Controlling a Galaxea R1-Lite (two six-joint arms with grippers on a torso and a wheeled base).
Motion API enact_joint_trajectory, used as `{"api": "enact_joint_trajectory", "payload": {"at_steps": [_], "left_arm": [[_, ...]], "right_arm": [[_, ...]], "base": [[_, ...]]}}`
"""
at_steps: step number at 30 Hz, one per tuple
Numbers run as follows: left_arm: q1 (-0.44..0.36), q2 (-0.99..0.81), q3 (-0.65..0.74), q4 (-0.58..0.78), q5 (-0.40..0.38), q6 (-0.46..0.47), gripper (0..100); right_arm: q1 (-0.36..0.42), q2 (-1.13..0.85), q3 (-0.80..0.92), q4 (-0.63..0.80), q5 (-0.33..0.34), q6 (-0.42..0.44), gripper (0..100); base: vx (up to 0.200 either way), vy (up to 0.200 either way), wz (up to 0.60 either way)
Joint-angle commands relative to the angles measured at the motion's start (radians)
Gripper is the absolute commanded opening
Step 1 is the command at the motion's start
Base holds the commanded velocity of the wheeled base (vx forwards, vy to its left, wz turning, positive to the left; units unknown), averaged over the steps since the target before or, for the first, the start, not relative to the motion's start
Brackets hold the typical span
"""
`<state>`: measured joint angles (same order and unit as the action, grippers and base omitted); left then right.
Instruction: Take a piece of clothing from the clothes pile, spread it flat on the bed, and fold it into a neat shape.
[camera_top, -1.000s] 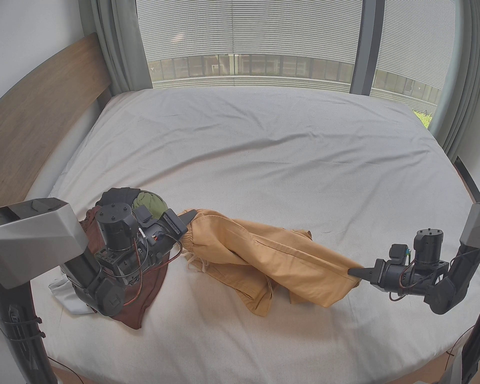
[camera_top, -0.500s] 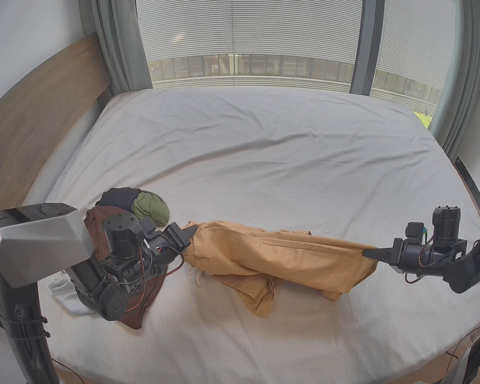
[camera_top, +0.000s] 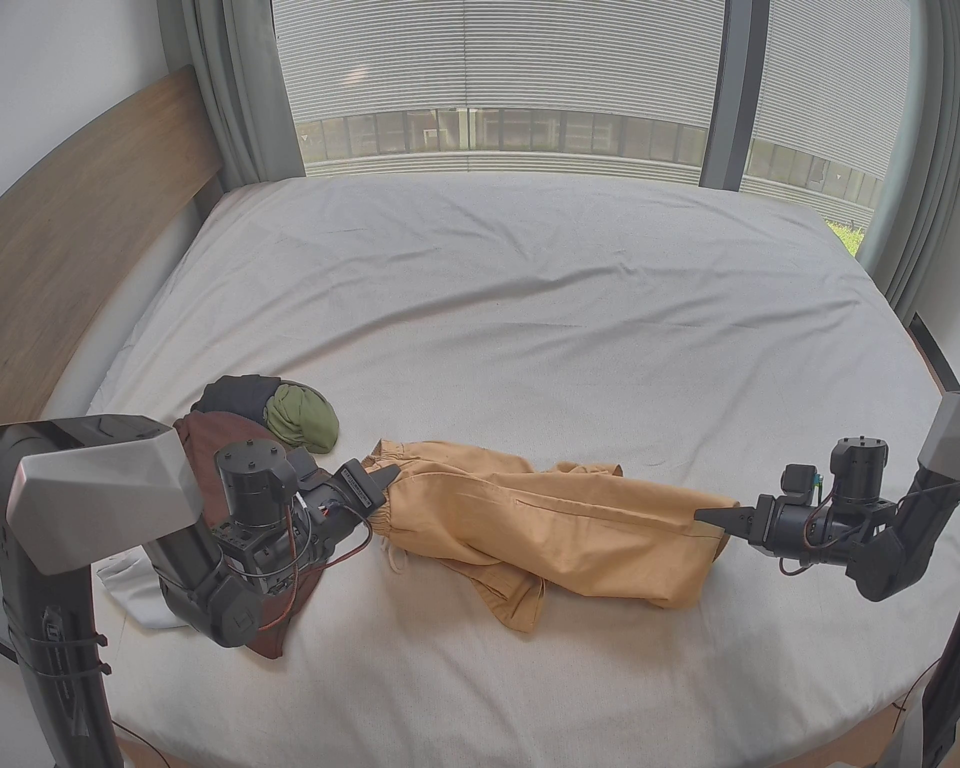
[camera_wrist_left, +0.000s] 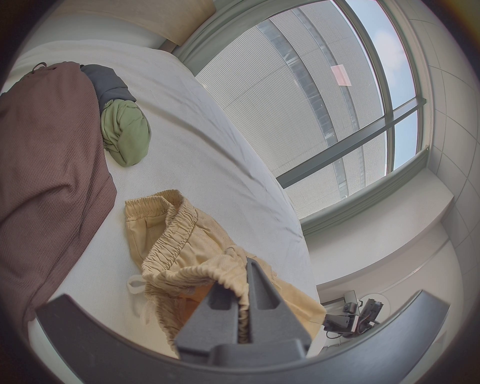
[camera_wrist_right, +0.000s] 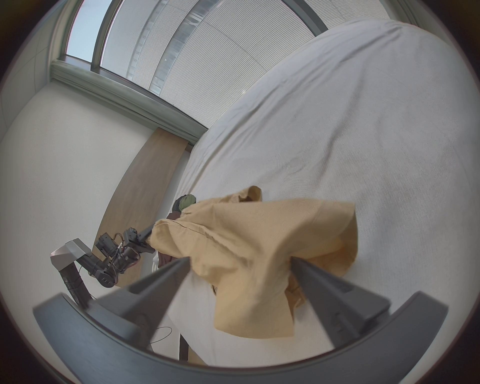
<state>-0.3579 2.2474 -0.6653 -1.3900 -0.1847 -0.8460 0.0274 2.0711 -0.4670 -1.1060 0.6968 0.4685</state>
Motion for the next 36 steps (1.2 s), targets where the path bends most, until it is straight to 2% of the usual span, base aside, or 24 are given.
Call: {"api": "enact_joint_trajectory", "payload": {"at_steps": [1,17,21,23,24,25,29,33,36], "left_arm": [[0.0,0.008,-0.002,-0.004,0.001,-0.001,0],[-0.003,0.006,-0.005,-0.026,0.001,-0.001,0],[-0.003,0.006,-0.005,-0.029,0.001,-0.001,0],[-0.003,0.006,-0.005,-0.029,0.001,-0.001,0],[-0.003,0.006,-0.007,-0.038,0.001,-0.001,0],[-0.003,0.008,-0.008,-0.041,0.002,-0.001,0],[-0.003,0.008,-0.01,-0.044,0.002,-0.001,0],[-0.003,0.006,-0.01,-0.044,0.004,-0.001,0],[-0.003,0.008,-0.011,-0.046,0.004,-0.001,0]], "right_arm": [[0.0,0.103,0.008,-0.023,0.0,-0.001,100],[0.016,0.19,-0.001,-0.045,0.0,0.001,100],[0.026,0.261,0.007,-0.18,0.001,0.004,100],[0.026,0.261,0.007,-0.18,0.001,0.004,100],[0.028,0.327,0.033,-0.351,0.003,0.016,100],[0.026,0.345,0.044,-0.413,0.004,0.028,100],[0.023,0.353,0.062,-0.437,0.016,0.065,100],[0.006,0.274,0.099,-0.436,0.11,0.076,100],[0.002,0.228,0.123,-0.436,0.133,0.088,100]], "base": [[0.0,0.0,0.0],[0.0,0.0,0.0],[0.0,0.0,0.0],[0.0,0.0,0.0],[0.0,0.0,0.0],[0.0,0.0,0.0],[0.0,0.0,0.0],[0.0,0.0,0.0],[0.0,0.0,0.0]]}}
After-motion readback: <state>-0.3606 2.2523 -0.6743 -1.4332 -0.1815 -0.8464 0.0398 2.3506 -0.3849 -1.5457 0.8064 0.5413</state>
